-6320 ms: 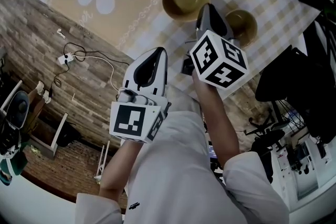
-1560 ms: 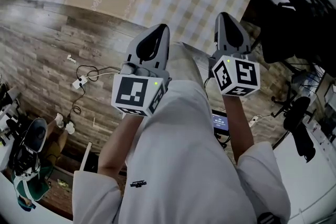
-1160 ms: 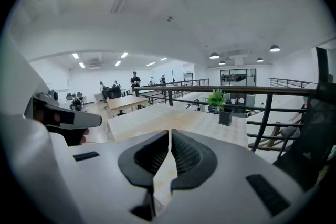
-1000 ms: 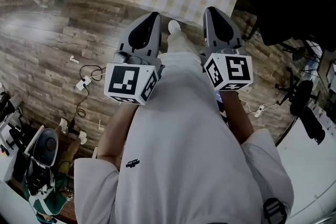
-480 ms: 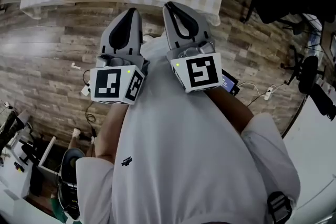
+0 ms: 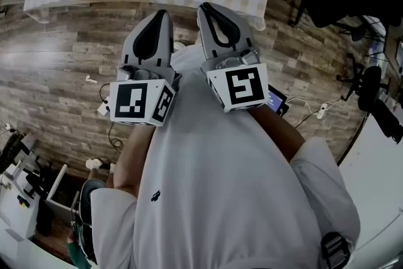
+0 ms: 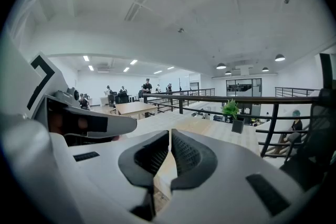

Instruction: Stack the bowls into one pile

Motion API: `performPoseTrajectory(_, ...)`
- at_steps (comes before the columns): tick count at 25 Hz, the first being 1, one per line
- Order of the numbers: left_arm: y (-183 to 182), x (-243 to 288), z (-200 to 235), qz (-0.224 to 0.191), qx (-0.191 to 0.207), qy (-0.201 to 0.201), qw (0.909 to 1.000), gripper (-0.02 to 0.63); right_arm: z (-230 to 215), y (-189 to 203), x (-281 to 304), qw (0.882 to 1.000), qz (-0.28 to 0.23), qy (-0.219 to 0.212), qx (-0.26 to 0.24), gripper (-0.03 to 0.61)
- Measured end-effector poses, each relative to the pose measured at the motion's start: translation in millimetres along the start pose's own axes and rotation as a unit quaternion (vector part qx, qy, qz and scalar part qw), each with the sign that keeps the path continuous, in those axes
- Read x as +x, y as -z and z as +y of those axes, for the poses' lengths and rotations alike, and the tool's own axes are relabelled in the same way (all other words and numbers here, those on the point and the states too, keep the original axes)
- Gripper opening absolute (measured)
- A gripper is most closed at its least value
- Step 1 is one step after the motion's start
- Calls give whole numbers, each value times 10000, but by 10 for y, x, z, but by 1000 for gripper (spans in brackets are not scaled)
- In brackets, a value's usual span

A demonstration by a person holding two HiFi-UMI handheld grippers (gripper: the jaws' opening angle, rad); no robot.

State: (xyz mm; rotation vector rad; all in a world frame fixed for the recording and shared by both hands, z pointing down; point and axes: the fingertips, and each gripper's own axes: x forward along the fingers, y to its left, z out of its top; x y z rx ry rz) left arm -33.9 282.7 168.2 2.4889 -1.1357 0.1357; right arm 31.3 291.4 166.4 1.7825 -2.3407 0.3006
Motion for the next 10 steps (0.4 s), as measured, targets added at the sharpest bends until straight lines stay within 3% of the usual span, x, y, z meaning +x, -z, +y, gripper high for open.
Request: performPoseTrajectory(10, 41, -96, 123, 4, -111, 32, 9999, 21, 125, 115, 25, 9998, 210, 25, -55, 38)
